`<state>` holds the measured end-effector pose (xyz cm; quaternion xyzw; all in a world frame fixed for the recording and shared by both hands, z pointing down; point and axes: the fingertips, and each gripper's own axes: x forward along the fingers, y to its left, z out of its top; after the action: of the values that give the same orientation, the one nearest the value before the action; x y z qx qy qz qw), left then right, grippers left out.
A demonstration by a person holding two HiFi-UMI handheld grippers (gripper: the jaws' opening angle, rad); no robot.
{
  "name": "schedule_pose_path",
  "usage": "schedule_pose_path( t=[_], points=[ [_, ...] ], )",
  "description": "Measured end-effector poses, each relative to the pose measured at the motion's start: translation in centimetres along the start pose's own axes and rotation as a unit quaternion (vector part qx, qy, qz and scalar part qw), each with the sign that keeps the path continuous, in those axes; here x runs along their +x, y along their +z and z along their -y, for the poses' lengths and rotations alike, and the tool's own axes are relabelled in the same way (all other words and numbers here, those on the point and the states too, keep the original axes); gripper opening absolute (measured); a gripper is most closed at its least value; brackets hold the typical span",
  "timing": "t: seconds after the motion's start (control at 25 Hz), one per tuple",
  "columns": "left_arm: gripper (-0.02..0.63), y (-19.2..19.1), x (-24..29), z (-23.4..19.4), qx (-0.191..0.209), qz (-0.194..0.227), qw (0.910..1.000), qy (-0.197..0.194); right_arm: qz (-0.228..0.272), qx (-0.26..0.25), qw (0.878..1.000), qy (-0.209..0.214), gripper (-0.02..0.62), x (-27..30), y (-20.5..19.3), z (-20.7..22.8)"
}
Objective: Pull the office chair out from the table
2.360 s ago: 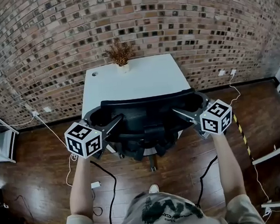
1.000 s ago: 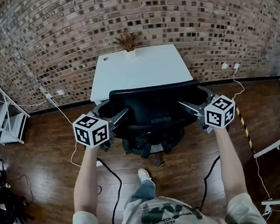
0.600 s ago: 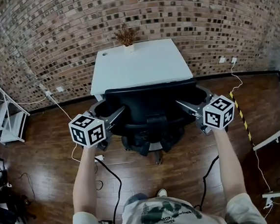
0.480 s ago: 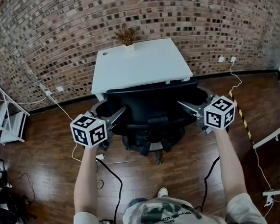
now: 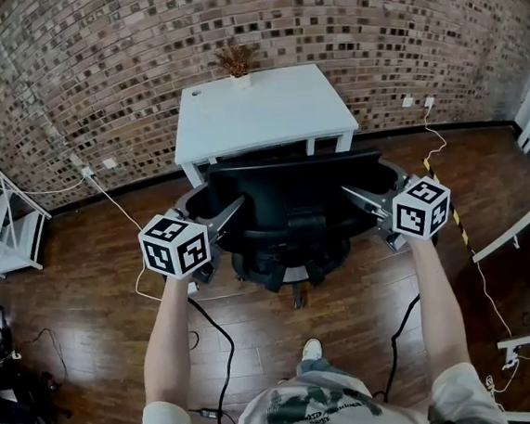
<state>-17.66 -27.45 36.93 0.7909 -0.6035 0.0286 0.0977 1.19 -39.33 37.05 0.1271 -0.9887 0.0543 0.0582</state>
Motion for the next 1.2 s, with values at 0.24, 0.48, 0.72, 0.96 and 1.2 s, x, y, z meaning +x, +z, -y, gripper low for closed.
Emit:
schedule_pose_path(
  t=[0.24, 0.48, 0.72, 0.96, 1.2],
  points=[
    [0.299, -0.7, -2.7, 1.8, -0.004, 0.004, 1.0000, -0.004, -0.004, 0.001, 1.000, -0.001, 0.362, -1.8, -0.4, -2.8],
    [0.298, -1.4, -5.1, 3.8, -0.002, 0.008, 1.0000, -0.004, -0.003, -0.001, 1.000, 0.001, 0.362, -3.5, -1.0, -5.0],
    [0.298, -1.9, -7.3, 5.2, -0.004, 0.008, 1.0000, 0.000, -0.004, -0.002, 1.000, 0.005, 0.362, -4.9, -1.3, -7.0],
    [0.298, -2.3, -7.8, 5.9, -0.004, 0.006, 1.0000, 0.001, -0.002, -0.003, 1.000, 0.005, 0.362, -5.4, -1.5, -7.6],
    [0.301, -2.2, -7.8, 5.9, 0.003, 0.018, 0.9998, 0.008, 0.007, -0.008, 1.000, 0.005, 0.367, -5.6, -1.5, -7.8]
  ],
)
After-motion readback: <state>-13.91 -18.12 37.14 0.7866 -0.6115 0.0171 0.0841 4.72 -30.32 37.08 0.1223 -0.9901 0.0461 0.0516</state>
